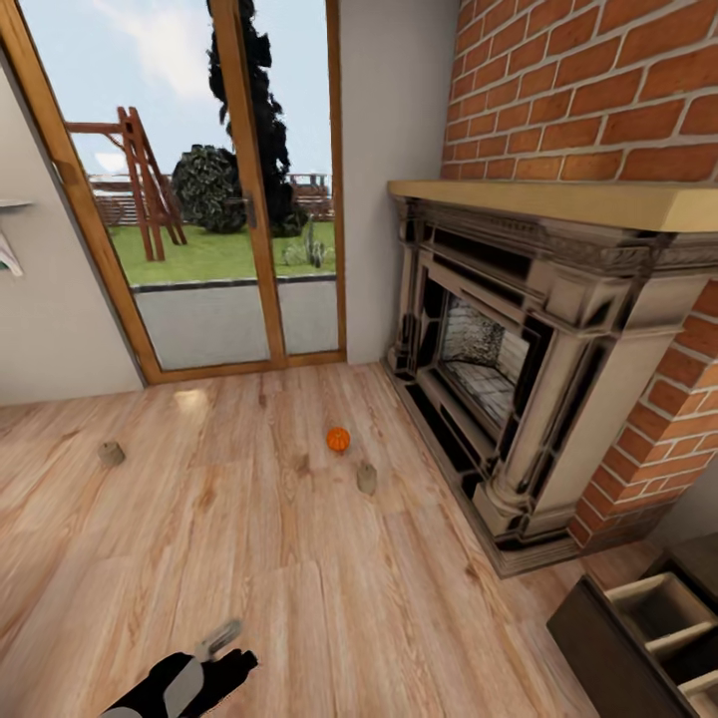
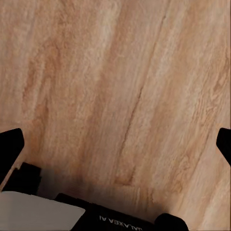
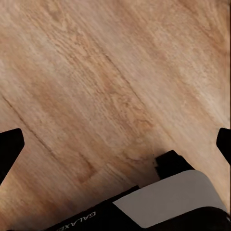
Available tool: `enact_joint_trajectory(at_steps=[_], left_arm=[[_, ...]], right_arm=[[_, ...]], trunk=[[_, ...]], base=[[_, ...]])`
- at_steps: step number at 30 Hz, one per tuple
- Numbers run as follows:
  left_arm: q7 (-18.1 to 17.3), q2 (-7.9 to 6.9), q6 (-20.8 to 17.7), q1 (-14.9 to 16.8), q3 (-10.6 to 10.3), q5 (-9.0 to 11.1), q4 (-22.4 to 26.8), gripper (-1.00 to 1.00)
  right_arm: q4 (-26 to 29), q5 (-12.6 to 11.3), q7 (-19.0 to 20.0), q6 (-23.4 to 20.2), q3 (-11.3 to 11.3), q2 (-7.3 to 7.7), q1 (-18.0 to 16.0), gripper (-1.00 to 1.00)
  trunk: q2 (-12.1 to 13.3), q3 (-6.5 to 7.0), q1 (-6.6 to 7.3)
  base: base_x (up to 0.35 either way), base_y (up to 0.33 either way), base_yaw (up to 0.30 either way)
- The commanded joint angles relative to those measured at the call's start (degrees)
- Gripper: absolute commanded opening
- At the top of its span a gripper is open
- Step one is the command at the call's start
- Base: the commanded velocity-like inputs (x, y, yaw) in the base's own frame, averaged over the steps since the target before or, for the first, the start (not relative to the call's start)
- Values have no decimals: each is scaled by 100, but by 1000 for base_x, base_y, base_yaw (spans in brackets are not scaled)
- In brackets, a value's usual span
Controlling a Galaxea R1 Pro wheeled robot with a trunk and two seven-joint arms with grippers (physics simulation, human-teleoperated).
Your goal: Place each of the two pumpkins and all three candles from the living room inside a cabinet in the living room (use any cabinet), then make sure every cabinet is closed, and position the cauldron so it is next to a table in the living room.
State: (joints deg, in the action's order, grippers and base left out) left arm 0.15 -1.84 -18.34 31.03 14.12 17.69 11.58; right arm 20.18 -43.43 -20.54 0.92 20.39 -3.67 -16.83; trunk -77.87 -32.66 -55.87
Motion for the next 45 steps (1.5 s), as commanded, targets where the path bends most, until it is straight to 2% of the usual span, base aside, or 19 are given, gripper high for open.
enact_joint_trajectory(at_steps=[1,3,5,6,8,12,21,25,27,29,35,41,45], left_arm=[[252,13,84,-3,-2,0,-5,100],[679,26,277,-7,-4,-1,-11,100],[935,30,387,-8,-5,1,-13,100],[1065,32,433,-8,-5,3,-14,100],[1223,34,493,-9,-5,3,-15,100],[1256,35,519,-9,-6,-19,-15,100],[1234,31,524,-9,-6,-45,-15,100],[1233,30,524,-11,-6,-46,-15,100],[1233,27,524,-15,-6,-47,-15,100],[1230,24,524,-17,-6,-47,-15,100],[1224,10,532,-18,-6,-47,-15,100],[1224,7,535,-18,-6,-51,-15,100],[1224,16,584,-18,-6,-47,-15,100]], right_arm=[[1,0,-155,-7,0,-1,-2,100],[3,26,-474,-17,0,-6,-8,100],[3,155,-720,-25,0,-8,-11,100],[3,297,-843,-30,0,-9,-12,100],[4,667,-983,-18,-7,-10,-11,100],[21,881,-1025,23,-6,-41,-9,100],[43,931,-1030,12,5,-81,-5,100],[44,932,-1031,8,189,-101,-5,100],[45,933,-1036,12,355,-122,-5,100],[46,933,-1039,13,410,-127,-6,100],[44,933,-1034,12,451,-130,-6,100],[42,933,-1032,33,472,-129,-5,100],[43,933,-1031,39,608,-126,-5,100]], trunk=[[0,0,0],[0,0,0],[0,0,0],[0,0,0],[0,0,0],[0,0,0],[0,0,0],[0,0,0],[0,0,0],[0,0,0],[0,0,0],[0,0,0],[0,0,0]], base=[[320,0,1],[322,0,0],[323,0,0],[323,0,0],[272,0,0],[107,0,0],[10,0,0],[0,0,60],[0,0,201],[0,0,246],[36,8,280],[258,73,291],[301,33,278]])
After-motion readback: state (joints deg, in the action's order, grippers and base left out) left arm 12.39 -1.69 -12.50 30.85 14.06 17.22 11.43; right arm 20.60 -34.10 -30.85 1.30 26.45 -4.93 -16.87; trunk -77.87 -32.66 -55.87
